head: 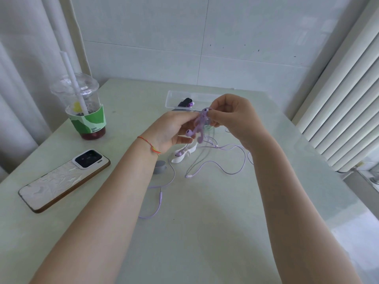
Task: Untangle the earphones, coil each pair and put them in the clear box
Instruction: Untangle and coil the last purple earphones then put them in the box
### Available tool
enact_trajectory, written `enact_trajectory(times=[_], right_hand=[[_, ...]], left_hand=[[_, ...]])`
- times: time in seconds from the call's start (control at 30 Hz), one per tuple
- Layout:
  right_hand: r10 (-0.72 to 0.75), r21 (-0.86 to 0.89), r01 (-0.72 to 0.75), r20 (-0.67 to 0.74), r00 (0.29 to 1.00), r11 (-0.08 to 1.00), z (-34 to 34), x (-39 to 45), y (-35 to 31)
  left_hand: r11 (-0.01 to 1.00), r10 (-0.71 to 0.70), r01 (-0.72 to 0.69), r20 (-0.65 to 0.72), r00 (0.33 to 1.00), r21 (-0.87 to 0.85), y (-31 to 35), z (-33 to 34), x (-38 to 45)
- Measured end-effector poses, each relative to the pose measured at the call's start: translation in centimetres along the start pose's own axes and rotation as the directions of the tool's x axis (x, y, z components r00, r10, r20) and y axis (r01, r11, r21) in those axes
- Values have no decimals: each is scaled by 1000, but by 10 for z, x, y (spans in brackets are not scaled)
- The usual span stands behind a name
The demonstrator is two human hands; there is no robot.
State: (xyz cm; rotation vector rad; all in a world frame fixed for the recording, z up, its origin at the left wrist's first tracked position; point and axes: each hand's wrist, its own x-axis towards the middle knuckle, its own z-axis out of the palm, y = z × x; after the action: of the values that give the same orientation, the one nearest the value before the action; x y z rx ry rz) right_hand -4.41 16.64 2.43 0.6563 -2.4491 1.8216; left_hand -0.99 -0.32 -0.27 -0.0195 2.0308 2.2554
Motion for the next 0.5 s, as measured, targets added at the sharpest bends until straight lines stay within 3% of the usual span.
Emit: enact_trajectory(times=[0.07, 0.13, 0.27, 0.37, 0.43, 0.5], right_hand=[[-26, -76, 22, -53, 998, 997, 4, 1, 2], [-42, -137, 32, -69, 997, 990, 7, 1, 2], [-20, -64, 18, -36, 999, 998, 4, 0, 1], [0, 51, 0, 6, 1000, 999, -3, 1, 0], [16, 98, -17, 16, 1000, 995, -4, 1, -1], [35, 101, -36, 8, 999, 994, -2, 0, -2]], left_hand=[[999, 20, -22, 107, 994, 25, -3, 2, -2], [998, 49, -52, 106, 993, 32, -4, 2, -1], [997, -57, 62, -142, 988, 34, -6, -4, 6], [980, -100, 156, -378, 920, 121, -13, -14, 12], [974, 26, 77, -447, 894, 211, -14, -16, 13], [982, 121, -57, -369, 921, 179, -9, -13, 12]])
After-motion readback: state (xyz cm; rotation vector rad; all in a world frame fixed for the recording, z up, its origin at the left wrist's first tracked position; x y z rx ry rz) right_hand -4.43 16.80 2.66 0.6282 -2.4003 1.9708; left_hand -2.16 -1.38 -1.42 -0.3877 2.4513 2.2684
